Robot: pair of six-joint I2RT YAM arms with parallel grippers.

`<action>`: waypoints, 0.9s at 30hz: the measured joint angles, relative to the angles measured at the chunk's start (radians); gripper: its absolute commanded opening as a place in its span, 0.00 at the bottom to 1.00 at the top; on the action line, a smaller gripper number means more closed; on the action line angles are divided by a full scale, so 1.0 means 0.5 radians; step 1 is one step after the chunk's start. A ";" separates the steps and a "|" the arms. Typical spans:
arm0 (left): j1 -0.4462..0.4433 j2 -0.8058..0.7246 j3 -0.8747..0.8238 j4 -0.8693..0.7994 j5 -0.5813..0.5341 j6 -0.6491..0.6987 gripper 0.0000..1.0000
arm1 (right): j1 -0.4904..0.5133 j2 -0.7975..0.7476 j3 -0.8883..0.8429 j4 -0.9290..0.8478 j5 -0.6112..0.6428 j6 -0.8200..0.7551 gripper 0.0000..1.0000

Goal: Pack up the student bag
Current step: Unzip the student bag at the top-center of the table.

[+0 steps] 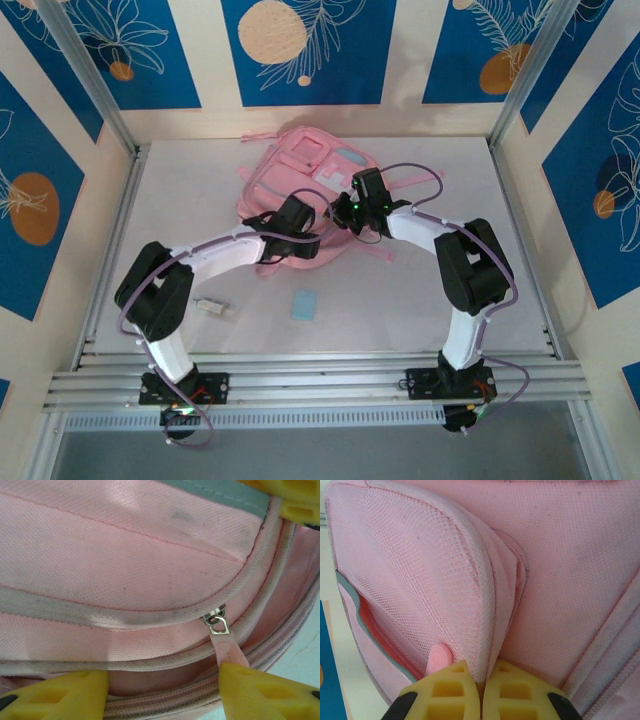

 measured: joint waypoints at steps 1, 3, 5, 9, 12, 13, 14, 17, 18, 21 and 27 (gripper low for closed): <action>0.000 0.000 0.013 -0.021 0.011 -0.014 0.59 | 0.000 0.000 0.000 0.004 0.000 0.004 0.00; 0.001 0.000 0.043 -0.059 0.038 -0.063 0.59 | 0.000 0.000 -0.003 0.009 0.000 0.011 0.00; 0.002 -0.003 0.055 -0.079 0.071 -0.108 0.59 | 0.000 0.002 -0.006 0.011 0.000 0.012 0.00; 0.002 -0.007 0.062 -0.079 0.134 -0.185 0.59 | 0.000 0.002 -0.010 0.018 0.000 0.019 0.00; 0.002 -0.007 0.064 -0.079 0.150 -0.216 0.59 | 0.002 0.003 -0.019 0.031 0.000 0.026 0.00; 0.002 -0.007 0.067 -0.078 0.150 -0.224 0.59 | 0.002 0.003 -0.020 0.036 0.000 0.027 0.00; 0.002 -0.006 0.072 -0.079 0.149 -0.230 0.59 | 0.002 0.003 -0.020 0.037 0.000 0.027 0.00; 0.002 -0.002 0.079 -0.076 0.146 -0.259 0.58 | 0.002 0.003 -0.020 0.037 0.000 0.026 0.00; 0.002 0.005 0.080 -0.074 0.143 -0.265 0.58 | 0.003 0.003 -0.020 0.037 0.001 0.026 0.00; 0.002 0.050 0.098 -0.071 0.124 -0.281 0.52 | 0.003 0.003 -0.024 0.043 0.003 0.027 0.00; 0.002 0.063 0.085 -0.021 0.153 -0.388 0.43 | 0.003 0.003 -0.048 0.096 0.008 0.032 0.00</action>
